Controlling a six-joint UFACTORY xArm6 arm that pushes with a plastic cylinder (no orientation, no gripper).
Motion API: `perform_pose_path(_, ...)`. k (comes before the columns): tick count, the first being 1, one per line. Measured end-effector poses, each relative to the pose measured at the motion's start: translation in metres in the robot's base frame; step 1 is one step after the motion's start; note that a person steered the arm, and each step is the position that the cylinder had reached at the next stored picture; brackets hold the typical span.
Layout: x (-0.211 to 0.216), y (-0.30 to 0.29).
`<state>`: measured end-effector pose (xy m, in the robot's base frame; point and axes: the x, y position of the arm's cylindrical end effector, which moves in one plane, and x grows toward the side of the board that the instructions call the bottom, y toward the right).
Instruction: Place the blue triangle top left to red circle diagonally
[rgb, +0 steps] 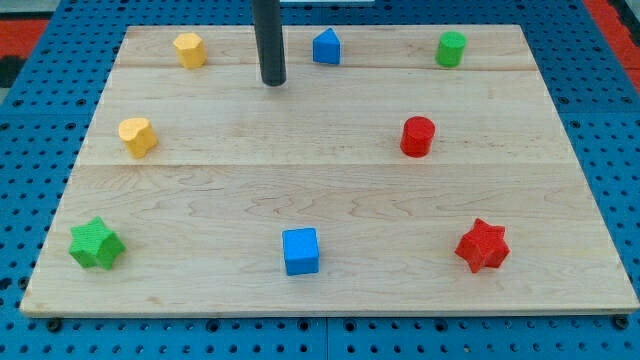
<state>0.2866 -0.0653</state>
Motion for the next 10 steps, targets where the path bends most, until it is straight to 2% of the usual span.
perform_pose_path(1,-0.027,-0.038)
perform_pose_path(2,-0.065,0.003)
perform_pose_path(3,-0.078,0.009)
perform_pose_path(4,-0.072,0.063)
perform_pose_path(5,-0.050,0.072)
perform_pose_path(6,-0.017,0.106)
perform_pose_path(7,-0.013,0.095)
perform_pose_path(8,-0.031,0.063)
perform_pose_path(10,-0.068,0.114)
